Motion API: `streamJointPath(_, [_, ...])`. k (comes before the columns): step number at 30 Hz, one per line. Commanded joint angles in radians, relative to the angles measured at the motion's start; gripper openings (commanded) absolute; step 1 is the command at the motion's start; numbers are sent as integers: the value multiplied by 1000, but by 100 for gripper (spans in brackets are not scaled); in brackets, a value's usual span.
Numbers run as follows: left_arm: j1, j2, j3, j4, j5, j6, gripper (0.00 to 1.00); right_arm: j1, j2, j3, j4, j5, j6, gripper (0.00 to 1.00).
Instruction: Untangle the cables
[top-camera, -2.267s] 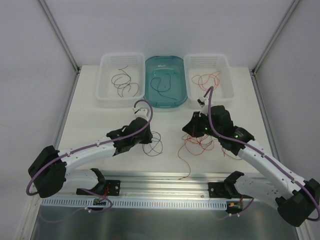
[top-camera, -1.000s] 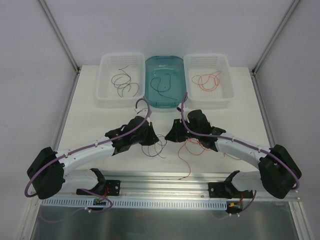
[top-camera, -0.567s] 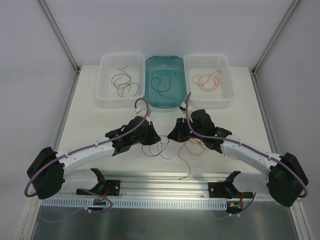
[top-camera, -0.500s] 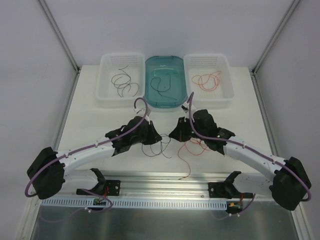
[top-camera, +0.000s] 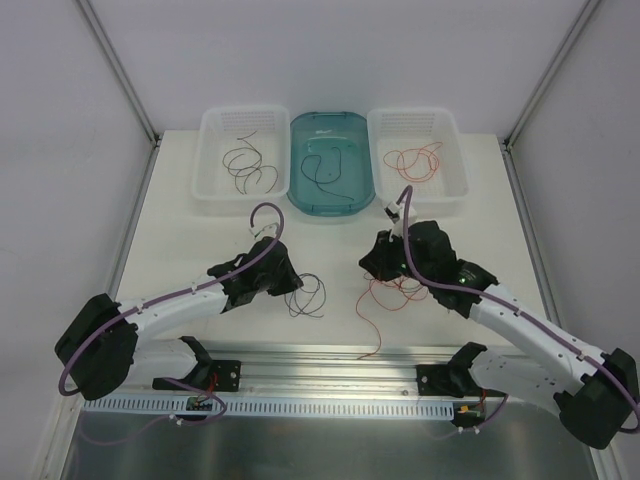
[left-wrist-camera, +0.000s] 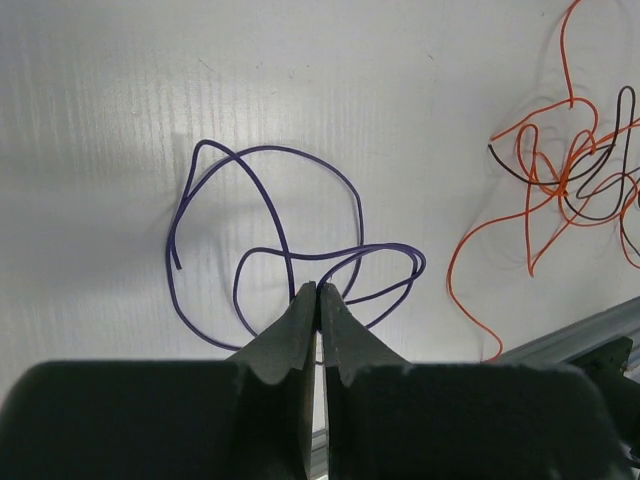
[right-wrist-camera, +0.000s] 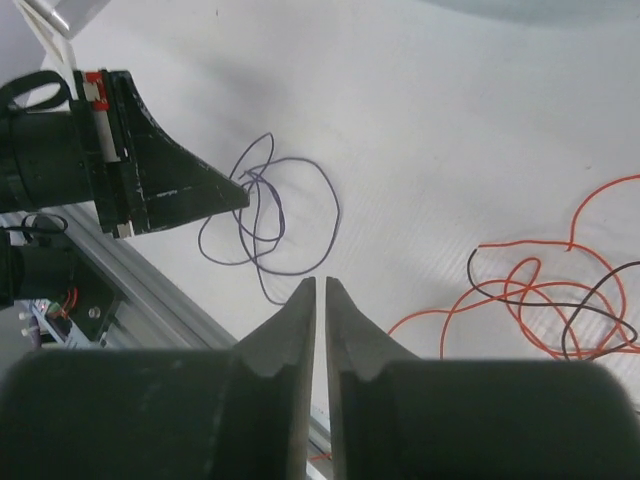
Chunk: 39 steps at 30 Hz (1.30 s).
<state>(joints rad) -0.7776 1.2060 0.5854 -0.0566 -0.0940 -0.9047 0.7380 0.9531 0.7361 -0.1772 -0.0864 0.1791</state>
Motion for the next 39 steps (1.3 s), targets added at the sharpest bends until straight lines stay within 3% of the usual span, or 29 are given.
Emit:
streamJointPath(1, [5,-17,36,12,20,27,0,9,76,51,19,-96,-10,13])
streamJointPath(6, [3,-45,54,18,57,44,0,38,182,17,154,-157,66,29])
streamJointPath(9, [3,-65,59,24,71,38,0,47,254,-1,269,-203,100,29])
streamJointPath(22, [3,-115,59,40,92,17,0,47,381,-63,504,-360,145,29])
streamJointPath(39, [3,-154,42,43,76,12,0,41,351,-81,466,-343,117,16])
